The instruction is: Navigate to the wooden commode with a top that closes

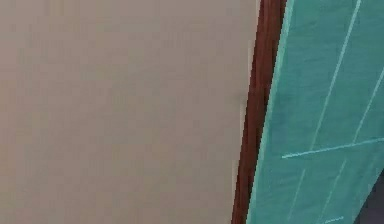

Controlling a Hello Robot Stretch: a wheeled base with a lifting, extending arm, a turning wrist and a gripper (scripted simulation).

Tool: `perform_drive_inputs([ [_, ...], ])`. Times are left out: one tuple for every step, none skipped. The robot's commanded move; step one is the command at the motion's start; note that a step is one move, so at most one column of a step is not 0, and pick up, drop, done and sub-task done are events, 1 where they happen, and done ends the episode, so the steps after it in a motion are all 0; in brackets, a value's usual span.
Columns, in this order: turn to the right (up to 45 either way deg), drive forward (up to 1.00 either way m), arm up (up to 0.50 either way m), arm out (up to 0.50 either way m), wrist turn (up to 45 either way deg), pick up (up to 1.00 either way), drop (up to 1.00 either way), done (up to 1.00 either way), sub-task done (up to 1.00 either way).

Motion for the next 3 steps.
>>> perform_drive_inputs([
  [45.0,0.00,0.00,0.00,0.0,0.00,0.00,0.00,0.00],
  [15.0,0.00,0.00,0.00,0.0,0.00,0.00,0.00,0.00],
  [0.0,0.70,0.00,0.00,0.0,0.00,0.00,0.00,0.00],
])
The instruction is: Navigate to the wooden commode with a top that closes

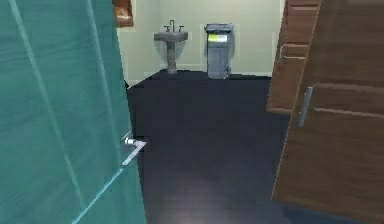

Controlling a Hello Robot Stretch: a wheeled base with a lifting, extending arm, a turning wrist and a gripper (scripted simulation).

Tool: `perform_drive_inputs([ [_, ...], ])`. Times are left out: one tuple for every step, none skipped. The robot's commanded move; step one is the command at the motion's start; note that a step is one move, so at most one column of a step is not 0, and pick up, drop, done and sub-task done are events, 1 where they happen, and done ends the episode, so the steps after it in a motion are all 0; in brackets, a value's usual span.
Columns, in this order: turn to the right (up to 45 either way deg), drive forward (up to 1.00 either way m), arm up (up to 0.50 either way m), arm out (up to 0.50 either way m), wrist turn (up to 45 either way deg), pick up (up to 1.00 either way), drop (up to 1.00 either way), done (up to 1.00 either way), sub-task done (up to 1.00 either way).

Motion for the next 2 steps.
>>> perform_drive_inputs([
  [18.0,0.00,0.00,0.00,0.0,0.00,0.00,0.00,0.00],
  [0.0,0.95,0.00,0.00,0.0,0.00,0.00,0.00,0.00],
])
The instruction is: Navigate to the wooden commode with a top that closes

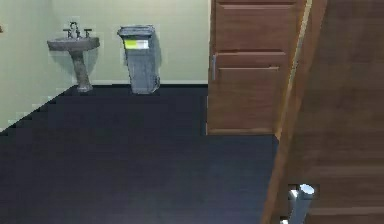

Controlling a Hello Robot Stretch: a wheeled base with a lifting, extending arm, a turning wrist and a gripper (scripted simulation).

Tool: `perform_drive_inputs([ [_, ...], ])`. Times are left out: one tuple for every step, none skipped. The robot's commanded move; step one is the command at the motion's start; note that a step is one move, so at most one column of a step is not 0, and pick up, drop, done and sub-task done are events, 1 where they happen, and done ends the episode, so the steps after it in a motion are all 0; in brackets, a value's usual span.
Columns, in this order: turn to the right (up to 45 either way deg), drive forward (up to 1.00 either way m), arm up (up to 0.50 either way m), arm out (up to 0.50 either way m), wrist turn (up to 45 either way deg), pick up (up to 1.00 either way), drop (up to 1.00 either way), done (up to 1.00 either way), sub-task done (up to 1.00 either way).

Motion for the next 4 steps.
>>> perform_drive_inputs([
  [-45.0,0.00,0.00,0.00,0.0,0.00,0.00,0.00,0.00],
  [-39.0,0.00,0.00,0.00,0.0,0.00,0.00,0.00,0.00],
  [0.0,0.25,0.00,0.00,0.0,0.00,0.00,0.00,0.00],
  [21.0,0.00,0.00,0.00,0.0,0.00,0.00,0.00,0.00],
])
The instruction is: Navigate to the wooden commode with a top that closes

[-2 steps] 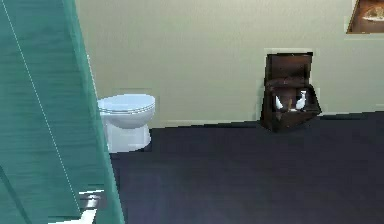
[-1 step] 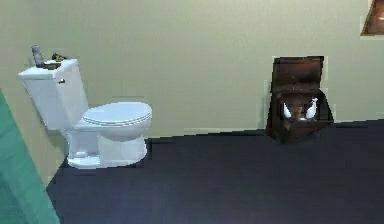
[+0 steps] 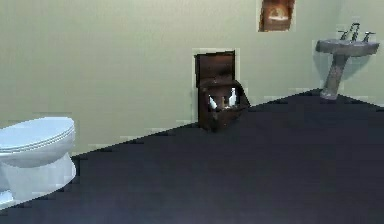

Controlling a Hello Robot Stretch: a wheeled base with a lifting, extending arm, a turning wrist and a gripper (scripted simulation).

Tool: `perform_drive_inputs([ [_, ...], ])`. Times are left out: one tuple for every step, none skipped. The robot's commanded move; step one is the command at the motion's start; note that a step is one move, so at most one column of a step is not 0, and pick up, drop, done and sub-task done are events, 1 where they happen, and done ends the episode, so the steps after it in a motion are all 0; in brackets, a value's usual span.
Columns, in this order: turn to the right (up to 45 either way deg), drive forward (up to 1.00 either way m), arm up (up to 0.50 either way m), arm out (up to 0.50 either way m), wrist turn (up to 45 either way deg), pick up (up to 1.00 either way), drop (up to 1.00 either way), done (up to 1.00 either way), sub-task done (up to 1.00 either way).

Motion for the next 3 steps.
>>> perform_drive_inputs([
  [0.0,1.00,0.00,0.00,0.0,0.00,0.00,0.00,0.00],
  [6.0,0.00,0.00,0.00,0.0,0.00,0.00,0.00,0.00],
  [0.0,0.50,0.00,0.00,0.0,0.00,0.00,0.00,0.00],
])
